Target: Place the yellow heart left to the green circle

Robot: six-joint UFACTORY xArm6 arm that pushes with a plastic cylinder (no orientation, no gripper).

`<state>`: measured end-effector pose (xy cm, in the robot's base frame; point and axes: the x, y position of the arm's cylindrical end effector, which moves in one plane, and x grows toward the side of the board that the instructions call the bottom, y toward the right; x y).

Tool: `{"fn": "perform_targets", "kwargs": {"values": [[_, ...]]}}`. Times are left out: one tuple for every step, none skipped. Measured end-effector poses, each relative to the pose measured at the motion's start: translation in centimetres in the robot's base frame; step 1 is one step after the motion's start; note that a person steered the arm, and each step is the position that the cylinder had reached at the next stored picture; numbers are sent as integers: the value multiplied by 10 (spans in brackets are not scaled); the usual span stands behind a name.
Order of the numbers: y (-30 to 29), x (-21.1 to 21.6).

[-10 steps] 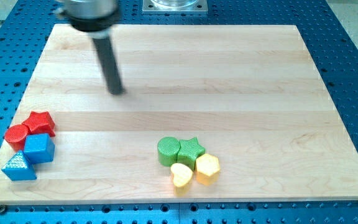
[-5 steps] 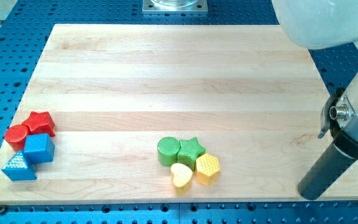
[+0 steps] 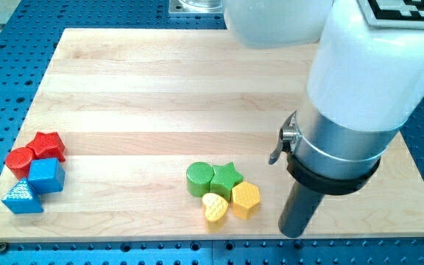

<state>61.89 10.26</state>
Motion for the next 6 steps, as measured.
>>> {"fn": "perform_targets", "kwargs": {"values": [[-24, 0], [-73, 0], [-131, 0], [-189, -21], [-210, -57], [-218, -58]]}}
